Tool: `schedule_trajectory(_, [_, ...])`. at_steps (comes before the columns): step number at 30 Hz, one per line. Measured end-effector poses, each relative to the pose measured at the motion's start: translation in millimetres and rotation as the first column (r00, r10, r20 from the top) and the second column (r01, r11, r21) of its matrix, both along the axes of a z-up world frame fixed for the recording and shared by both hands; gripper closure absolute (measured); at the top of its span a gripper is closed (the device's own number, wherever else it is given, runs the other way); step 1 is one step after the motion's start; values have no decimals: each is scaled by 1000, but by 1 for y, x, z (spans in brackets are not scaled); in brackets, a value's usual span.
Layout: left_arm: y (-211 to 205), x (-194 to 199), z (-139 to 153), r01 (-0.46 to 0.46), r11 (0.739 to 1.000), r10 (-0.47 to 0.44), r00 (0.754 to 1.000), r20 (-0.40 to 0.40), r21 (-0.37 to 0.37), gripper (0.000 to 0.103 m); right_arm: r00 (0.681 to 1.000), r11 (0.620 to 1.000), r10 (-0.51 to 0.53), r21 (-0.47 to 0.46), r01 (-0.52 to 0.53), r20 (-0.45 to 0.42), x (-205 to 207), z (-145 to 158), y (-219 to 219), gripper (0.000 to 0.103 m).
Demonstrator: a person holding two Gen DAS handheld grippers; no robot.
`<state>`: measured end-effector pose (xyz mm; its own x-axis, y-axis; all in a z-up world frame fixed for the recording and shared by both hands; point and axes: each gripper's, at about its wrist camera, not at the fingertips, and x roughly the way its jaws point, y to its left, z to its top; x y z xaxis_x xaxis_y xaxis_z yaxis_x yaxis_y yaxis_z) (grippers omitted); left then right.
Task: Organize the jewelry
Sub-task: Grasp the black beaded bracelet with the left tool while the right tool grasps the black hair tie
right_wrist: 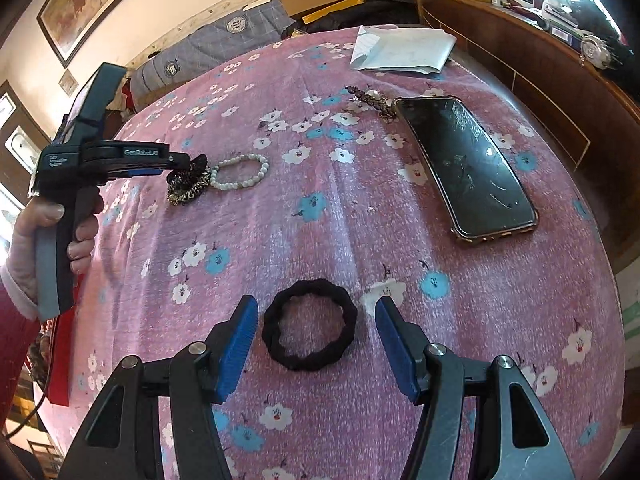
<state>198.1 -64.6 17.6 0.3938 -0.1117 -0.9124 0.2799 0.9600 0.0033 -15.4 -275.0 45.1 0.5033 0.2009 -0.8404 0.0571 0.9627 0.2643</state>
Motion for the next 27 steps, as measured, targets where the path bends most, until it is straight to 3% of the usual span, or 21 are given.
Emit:
schedule_trajectory(4, [-1,3,-1,7,1000,-7,1000,-11,-11,57,1000,1000,17,-1,-17,-10,3,-5,4,48])
schedule_trajectory(8, [-1,2,-2,11,999,-11,1000,-24,-35,65,1000,1000,13,-1,-13,-15,4,-9,3,53])
schedule_trajectory(10, [-3,2,-2,15,999,-16,999,-31,-46,73,1000,1000,11,-5,-11,-15,3,-10,3,57])
schedule_trajectory(12, [-7,1,-2,26,998,-28,999,-46,-58,93,1000,1000,5,-21,-5,-16,4,-10,3,65])
schedule_trajectory(15, [-15,-2,-1,37,998,-40,998,-46,-51,95,1000,999,2,-35,-3,-25,4,-11,1,88])
schedule_trajectory(16, [-16,-3,-1,38,998,-40,998,-44,-50,95,1000,999,2,-33,-3,-29,4,-11,0,91])
schedule_trajectory(18, [-15,-5,2,28,998,-31,999,-44,-63,96,999,1000,-1,-13,1,-35,4,-10,-3,95])
schedule_trajectory(27, [-1,-31,45,-3,992,4,1000,6,-129,96,1000,1000,1,13,-1,11,-3,12,2,95])
